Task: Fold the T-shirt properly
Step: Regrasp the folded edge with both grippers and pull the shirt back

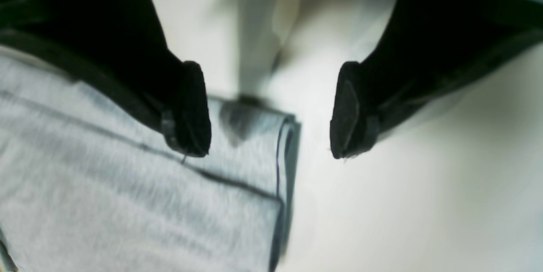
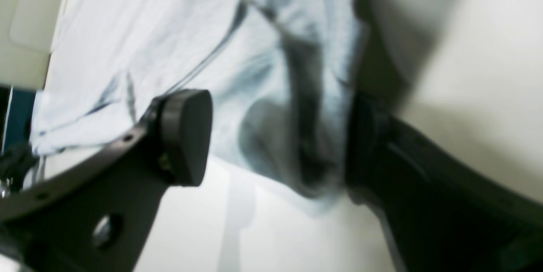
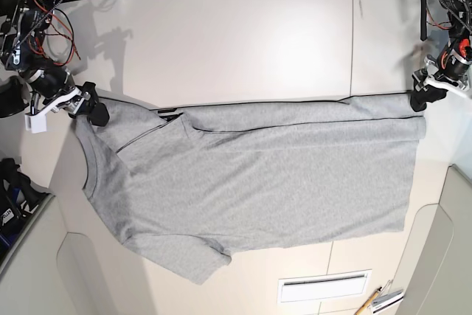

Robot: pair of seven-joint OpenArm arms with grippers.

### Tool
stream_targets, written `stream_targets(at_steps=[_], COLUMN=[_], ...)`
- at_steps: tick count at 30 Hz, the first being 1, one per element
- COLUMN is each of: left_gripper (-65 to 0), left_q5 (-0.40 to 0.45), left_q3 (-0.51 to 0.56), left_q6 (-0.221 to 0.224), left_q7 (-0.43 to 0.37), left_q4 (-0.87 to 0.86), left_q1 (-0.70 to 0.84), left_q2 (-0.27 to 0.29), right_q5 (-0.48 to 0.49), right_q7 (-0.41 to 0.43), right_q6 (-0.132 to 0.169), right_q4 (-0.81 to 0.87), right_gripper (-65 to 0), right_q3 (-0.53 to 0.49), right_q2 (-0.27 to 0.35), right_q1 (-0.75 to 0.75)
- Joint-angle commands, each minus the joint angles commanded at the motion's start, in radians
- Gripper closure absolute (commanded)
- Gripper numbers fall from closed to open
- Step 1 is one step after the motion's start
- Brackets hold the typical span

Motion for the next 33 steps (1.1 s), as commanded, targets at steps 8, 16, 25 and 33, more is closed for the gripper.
stream_targets(at_steps=[8, 16, 25, 33], left_gripper=[-47.9, -47.8, -16.5, 0.0], left_q5=[-0.006, 0.015, 0.016, 0.015], left_q3=[0.021, 0.029, 0.116, 0.116], left_q6=[-0.009, -0.014, -0.014, -0.014], left_q7=[0.004, 0.081, 0.094, 0.149], left_q4=[-0.126, -0.125, -0.124, -0.080], left_q1=[-0.051, -0.048, -0.043, -0.043], left_q2=[0.000, 0.000, 0.000, -0.023], right_q5=[-0.018, -0.027, -0.027, 0.021], right_q7=[0.000, 0.004, 0.003, -0.060], right_q6=[0.000, 0.001, 0.001, 0.005], right_q4=[0.000, 0.000, 0.000, 0.014], right_gripper=[-44.9, -44.9, -32.3, 0.0], right_q3=[-0.021, -0.022, -0.022, -0.013], right_q2=[-0.043, -0.047, -0.047, -0.047], right_q1=[0.045, 0.050, 0.050, 0.048])
